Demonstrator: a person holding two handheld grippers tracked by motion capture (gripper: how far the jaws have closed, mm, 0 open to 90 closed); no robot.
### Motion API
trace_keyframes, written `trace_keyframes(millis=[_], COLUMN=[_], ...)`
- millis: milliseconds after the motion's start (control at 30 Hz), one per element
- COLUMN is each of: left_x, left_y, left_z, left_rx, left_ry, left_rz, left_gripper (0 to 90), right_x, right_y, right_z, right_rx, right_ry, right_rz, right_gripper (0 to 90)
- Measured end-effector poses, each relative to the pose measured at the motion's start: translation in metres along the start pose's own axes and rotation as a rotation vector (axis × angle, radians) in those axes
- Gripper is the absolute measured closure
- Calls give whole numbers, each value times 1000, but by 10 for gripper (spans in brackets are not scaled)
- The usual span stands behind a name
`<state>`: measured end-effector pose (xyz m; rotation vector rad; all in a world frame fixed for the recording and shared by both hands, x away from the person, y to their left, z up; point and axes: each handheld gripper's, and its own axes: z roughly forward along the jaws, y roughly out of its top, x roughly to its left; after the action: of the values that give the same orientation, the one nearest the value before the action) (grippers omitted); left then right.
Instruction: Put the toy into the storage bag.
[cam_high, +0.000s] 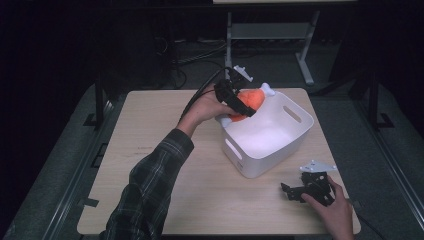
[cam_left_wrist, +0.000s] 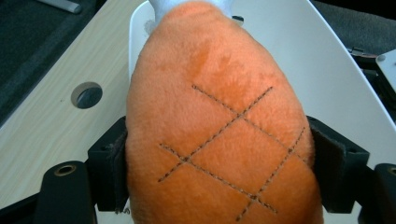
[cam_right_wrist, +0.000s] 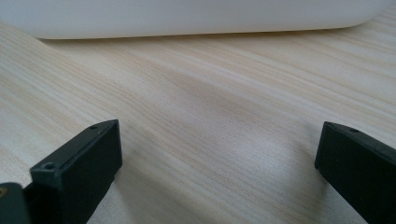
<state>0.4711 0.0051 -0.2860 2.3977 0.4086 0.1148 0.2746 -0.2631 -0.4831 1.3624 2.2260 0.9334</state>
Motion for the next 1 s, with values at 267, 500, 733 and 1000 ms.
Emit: trace_keyframes(millis=[267, 500, 733, 1000], left_x=[-1, -2, -2, -1], left_y=[4, 3, 3, 1], left_z=[22, 38, 46, 49], left_rx=[23, 54, 85, 103], left_ry=[-1, -17, -3, -3], left_rz=[25, 33, 41, 36], left_gripper=[209, 204, 196, 166], right_x=[0, 0, 0, 0], right_y=[0, 0, 0, 0], right_z=[0, 0, 0, 0], right_rx=[0, 0, 0, 0], right_ry=[0, 1, 1, 1], right_rz=[-1, 0, 0, -1], right_gripper=[2, 2, 2, 2])
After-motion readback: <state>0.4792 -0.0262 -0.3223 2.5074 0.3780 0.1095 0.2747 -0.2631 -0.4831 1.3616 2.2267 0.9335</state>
